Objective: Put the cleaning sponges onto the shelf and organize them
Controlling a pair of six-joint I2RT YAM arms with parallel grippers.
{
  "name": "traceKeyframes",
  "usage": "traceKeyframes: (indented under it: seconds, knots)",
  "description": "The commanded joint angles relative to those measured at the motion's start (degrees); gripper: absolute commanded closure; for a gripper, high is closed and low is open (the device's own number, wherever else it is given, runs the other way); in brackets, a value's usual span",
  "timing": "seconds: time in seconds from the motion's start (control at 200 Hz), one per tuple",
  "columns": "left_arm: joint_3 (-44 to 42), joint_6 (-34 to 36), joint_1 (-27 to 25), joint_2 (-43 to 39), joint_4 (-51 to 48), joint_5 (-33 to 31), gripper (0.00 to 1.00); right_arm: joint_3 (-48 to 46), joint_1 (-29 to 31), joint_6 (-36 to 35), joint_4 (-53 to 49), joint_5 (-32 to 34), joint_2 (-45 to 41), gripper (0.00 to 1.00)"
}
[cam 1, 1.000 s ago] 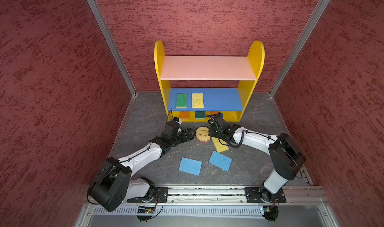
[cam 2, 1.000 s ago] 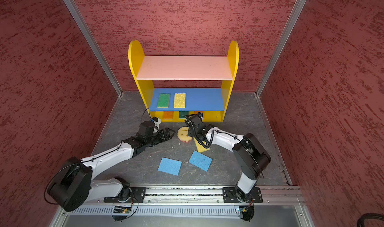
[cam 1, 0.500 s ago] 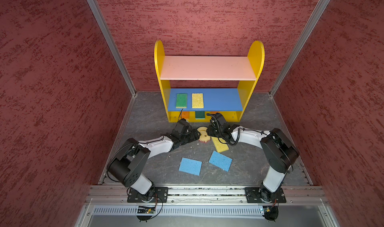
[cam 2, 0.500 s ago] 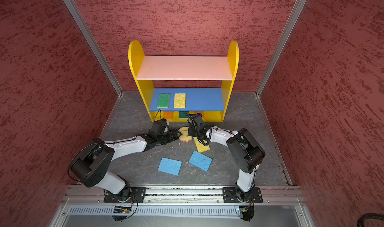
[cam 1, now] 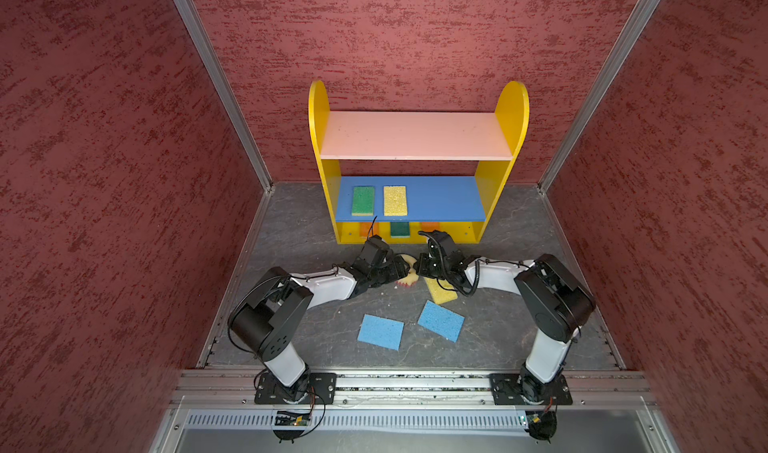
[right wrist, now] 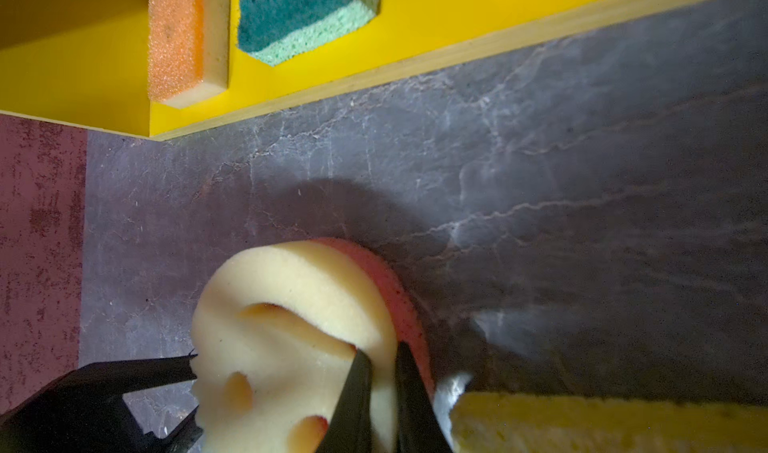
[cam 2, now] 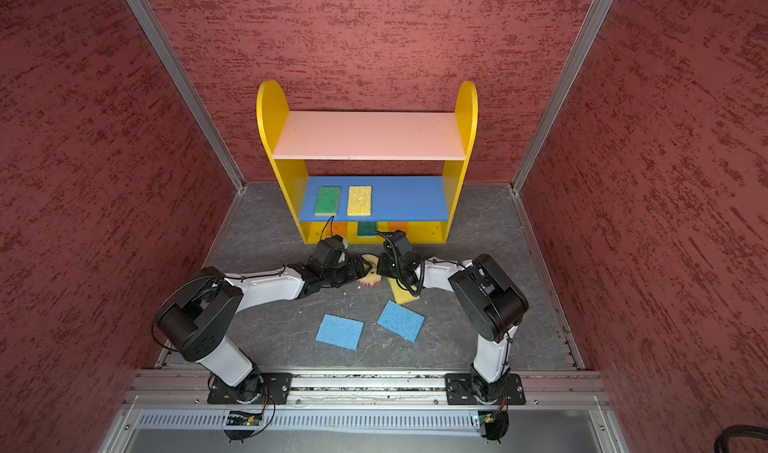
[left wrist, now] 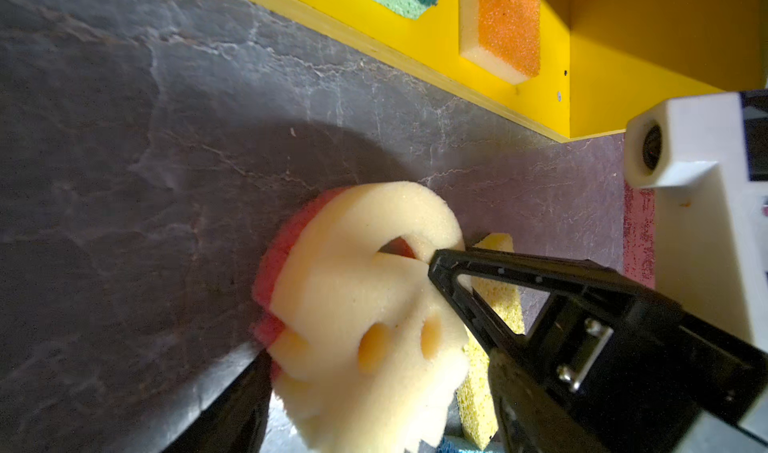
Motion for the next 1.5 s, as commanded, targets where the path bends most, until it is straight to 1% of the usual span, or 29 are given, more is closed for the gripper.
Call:
traceKeyframes:
  seconds: [0.0,0.08,0.2,0.426,0.506,0.606,0.696,0.776,0.812,0.952,1.082,1.187,1.237,1.353,1.448,1.493]
  knots:
    - [-0.1,-0.3,-0.7,-3.7,0.6,-0.7,0.17,-1.2,0.1,0.9,0.2,-1.8,-0.7,0.95]
    - [-0.8,0.0,-0.7,-6.9,-0.7,-1.6,0.14,-1.2,0.1,0.9,0.3,-2.4,-1.9,1.00]
    - [-2.6,-0.4,0.1,-11.8,-2.5,-1.9,0.08,-2.3,0.1,1.4,2.2,-3.4,-5.0,1.00]
    - [-8.5,-3.4,4.6,-23.2,-3.1,1.8,0.00,-3.9,0.1,0.7,1.5,-3.6,-11.7,1.00]
    - [-9.1,-3.4,6.3,-26.4,-6.2,2.4,0.00,-4.8,0.1,0.7,1.5,-3.8,-14.5,1.00]
    - [-9.7,-3.1,8.1,-29.5,-7.8,4.8,0.00,-5.6,0.1,0.3,1.0,-4.7,-17.6,1.00]
    - [-9.7,-3.3,8.8,-30.6,-7.1,8.3,0.00,-5.5,0.2,-0.6,-0.3,-5.9,-19.6,1.00]
    - [-9.8,-4.2,8.8,-30.6,-4.5,11.9,0.00,-5.7,0.4,-1.4,-1.3,-6.1,-20.5,1.00]
    - [-10.0,-4.9,8.8,-30.3,-3.3,13.2,0.00,-6.0,0.6,-1.7,-1.3,-6.0,-22.6,1.00]
    - [-11.5,-8.4,9.0,-28.7,3.3,16.0,0.00,-5.5,1.7,-1.7,-4.0,-4.0,-24.4,1.00]
    - [-11.0,-10.3,8.6,-25.7,7.8,18.1,0.00,-5.3,2.9,-1.7,-4.2,-3.7,-25.0,1.00]
    - [-10.0,-10.6,7.4,-23.6,10.1,18.9,0.08,-4.7,3.8,-1.7,-5.2,-3.7,-24.4,1.00]
    - [-9.5,-10.7,6.7,-22.9,11.0,19.1,0.16,-4.7,4.1,-1.6,-5.2,-3.6,-24.3,1.00]
    - [-8.7,-10.5,5.3,-22.1,11.7,19.1,0.40,-5.7,4.1,-0.7,-4.4,-2.9,-25.0,1.00]
    - [-8.6,-10.7,5.2,-21.9,11.4,19.0,0.53,-6.1,4.1,0.4,-4.5,-1.0,-26.4,1.00]
    - [-8.8,-10.8,5.3,-21.9,11.5,19.0,0.57,-6.3,4.0,0.9,-4.8,0.1,-27.0,1.00]
